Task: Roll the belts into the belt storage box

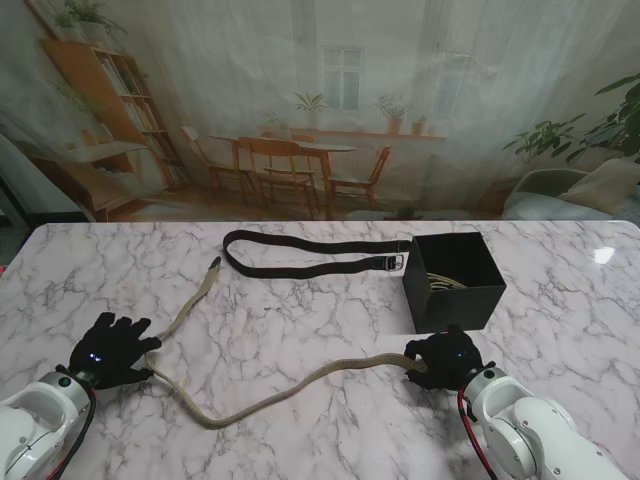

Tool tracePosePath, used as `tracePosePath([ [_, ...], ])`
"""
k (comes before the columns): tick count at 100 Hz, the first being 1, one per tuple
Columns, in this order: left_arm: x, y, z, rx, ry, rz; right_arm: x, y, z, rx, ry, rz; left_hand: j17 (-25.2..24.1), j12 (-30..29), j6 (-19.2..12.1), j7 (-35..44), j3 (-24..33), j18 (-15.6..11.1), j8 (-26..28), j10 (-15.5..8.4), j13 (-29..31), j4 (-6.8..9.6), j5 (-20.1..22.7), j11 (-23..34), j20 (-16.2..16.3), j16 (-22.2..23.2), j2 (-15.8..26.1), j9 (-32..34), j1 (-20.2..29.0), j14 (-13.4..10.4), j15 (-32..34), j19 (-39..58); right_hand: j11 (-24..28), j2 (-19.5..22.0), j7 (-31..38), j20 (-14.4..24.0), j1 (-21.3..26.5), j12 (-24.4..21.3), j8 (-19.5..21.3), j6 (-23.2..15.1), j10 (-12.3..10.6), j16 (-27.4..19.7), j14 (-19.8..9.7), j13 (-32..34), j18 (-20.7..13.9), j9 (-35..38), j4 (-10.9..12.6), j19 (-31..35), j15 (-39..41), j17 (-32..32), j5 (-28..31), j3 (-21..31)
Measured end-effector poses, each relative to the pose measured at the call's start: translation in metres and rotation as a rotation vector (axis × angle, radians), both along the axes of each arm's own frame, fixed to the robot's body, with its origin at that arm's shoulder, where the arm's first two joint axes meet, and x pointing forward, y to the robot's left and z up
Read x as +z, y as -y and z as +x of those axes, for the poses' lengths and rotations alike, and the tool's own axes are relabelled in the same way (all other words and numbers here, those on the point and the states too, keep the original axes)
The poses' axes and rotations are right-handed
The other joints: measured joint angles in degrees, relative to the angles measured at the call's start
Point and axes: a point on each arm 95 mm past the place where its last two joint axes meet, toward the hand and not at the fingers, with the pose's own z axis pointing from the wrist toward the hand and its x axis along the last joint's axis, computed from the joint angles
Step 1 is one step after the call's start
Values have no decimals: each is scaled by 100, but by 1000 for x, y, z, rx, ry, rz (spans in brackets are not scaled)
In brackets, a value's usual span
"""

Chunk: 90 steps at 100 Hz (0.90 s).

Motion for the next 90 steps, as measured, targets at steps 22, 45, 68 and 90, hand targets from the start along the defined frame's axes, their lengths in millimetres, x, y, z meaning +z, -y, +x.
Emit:
tracePosePath([
  [22,-11,-12,-7,51,-59,26,0,1,0,-4,2,-4,-15,-303,-5,-969,18,2,-986,4,-18,-22,-1009,-367,0,-46,-599,-647,-931,2,-49,-150,-47,0,-22,0,0,-1,0,-1,-5,0,-2,0,0,-65,0,-10,-1,-6,15,55],
  [45,-3,-22,-10,24,13,-32,1,3,0,-8,4,-5,-16,-311,-4,-791,17,3,-1105,4,-18,-33,-995,-338,0,-46,-248,-626,-875,38,-53,-211,-47,0,-22,0,0,-2,63,-1,-7,0,-2,0,0,-65,0,-19,-2,-9,87,55],
  [68,32,-8,-6,-19,104,-114,7,5,-1,-7,16,2,-8,-221,216,-117,66,86,-620,88,-18,-89,-103,-132,73,-47,546,0,-250,150,-53,-214,-47,4,-32,0,-2,-2,132,-1,-9,-1,-2,0,0,-65,0,-20,-2,-9,88,51],
  [90,56,20,10,-91,155,-258,17,10,-2,5,52,26,104,-50,266,130,15,207,-408,80,301,-90,316,72,130,-47,675,738,-104,207,-49,-214,-47,63,-100,3,-4,-4,201,-1,-9,-1,-2,0,0,-65,0,-20,-2,-6,93,-27],
])
